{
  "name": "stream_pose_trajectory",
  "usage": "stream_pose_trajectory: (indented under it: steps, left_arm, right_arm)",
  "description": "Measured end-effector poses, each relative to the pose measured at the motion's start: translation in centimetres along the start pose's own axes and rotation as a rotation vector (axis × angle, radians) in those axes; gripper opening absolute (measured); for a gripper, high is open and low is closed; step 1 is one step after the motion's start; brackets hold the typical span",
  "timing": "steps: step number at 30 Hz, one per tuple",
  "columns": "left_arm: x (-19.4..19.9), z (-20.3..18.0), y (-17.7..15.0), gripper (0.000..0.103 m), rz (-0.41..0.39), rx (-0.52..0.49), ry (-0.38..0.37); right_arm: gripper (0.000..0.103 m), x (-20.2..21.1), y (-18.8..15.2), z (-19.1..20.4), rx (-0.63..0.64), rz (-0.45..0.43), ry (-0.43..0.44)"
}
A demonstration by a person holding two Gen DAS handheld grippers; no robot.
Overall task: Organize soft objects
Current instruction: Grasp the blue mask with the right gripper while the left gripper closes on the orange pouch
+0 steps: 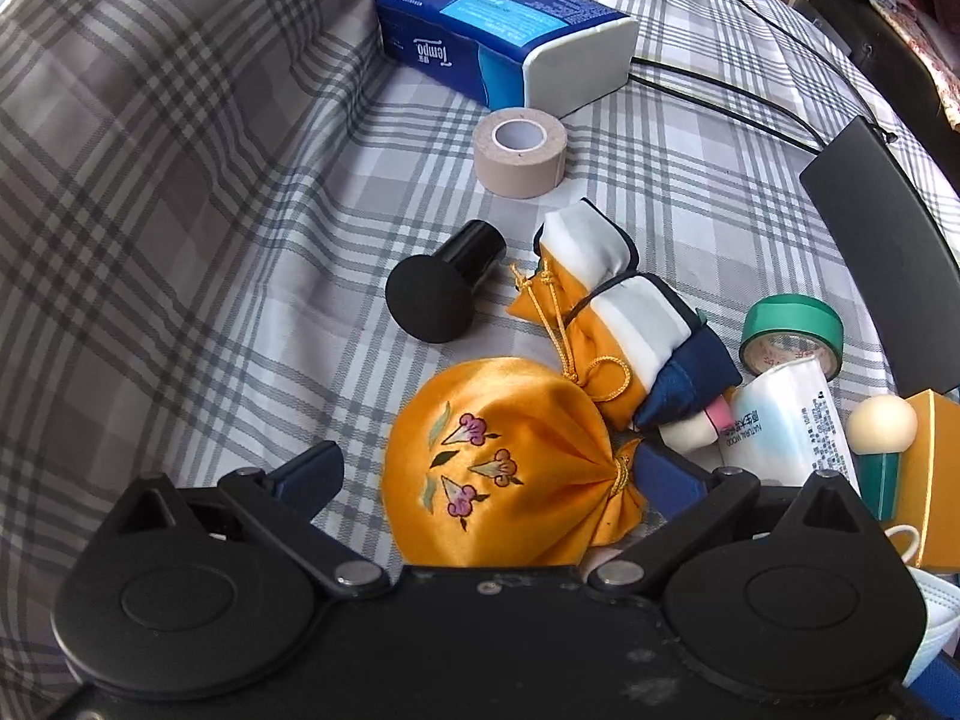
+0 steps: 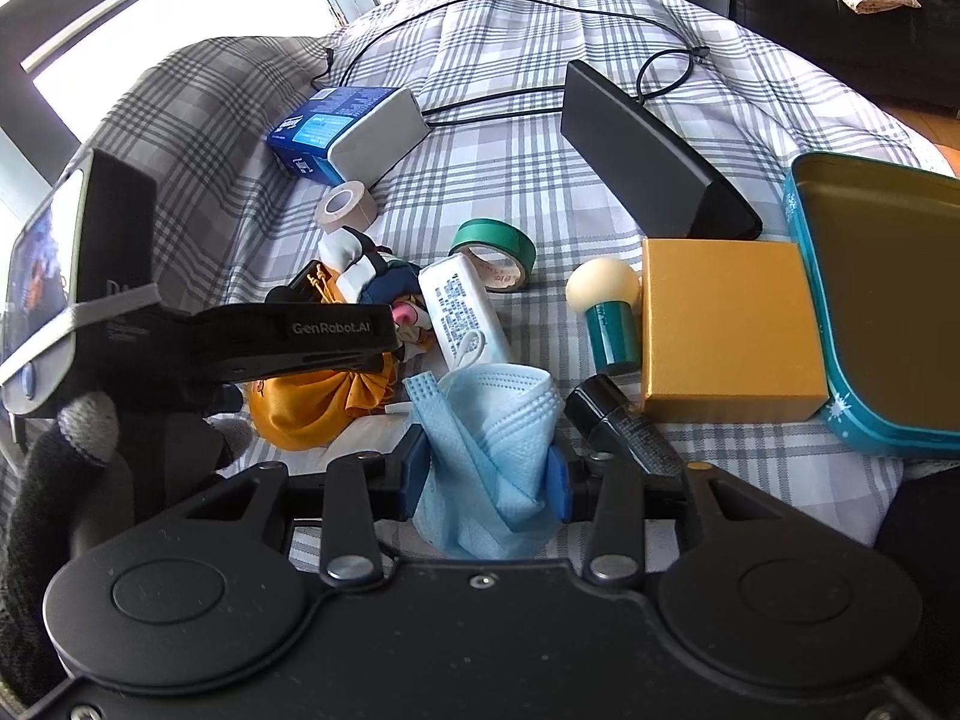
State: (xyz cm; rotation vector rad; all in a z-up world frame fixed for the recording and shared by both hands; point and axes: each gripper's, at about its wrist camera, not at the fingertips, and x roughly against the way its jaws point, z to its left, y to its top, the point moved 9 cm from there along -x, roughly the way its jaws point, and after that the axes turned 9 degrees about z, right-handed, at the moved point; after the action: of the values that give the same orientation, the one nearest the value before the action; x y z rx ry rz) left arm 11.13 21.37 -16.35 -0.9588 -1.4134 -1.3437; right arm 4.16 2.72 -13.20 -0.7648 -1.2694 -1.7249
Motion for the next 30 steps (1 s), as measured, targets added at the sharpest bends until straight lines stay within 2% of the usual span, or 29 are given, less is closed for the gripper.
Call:
stream_pose_trajectory:
  steps: [8, 13, 18, 27, 30]
  left_arm:
    - [0.3, -0.1, -0.4, 0.103, -0.004, -0.041, 0.003]
    - [1.4, -0.1, -0.7, 0.103, -0.046, -0.068, 0.048]
    - [2.6, -0.1, -0.6, 0.103, -0.084, -0.06, 0.006]
    - [-0.8, -0.7, -1.1, 0.103, -0.028, -0.117, 0.078]
    - [-1.1, -0.4, -1.0, 0.103, -0.026, -0.096, 0.064]
  right_arm:
    - [0.042, 0.5, 0.2, -0.4, -0.012, -0.009, 0.002]
    - [0.042, 0.6, 0.2, -0.5, -0.011, -0.011, 0.01]
    - [0.042, 0.9, 0.2, -0.6, -0.012, -0.019, 0.016]
    - [0.042, 1.0, 0.2, -0.6, -0.015, -0.016, 0.025]
    - [0.042, 1.0, 0.2, -0.7, -0.016, -0.018, 0.023]
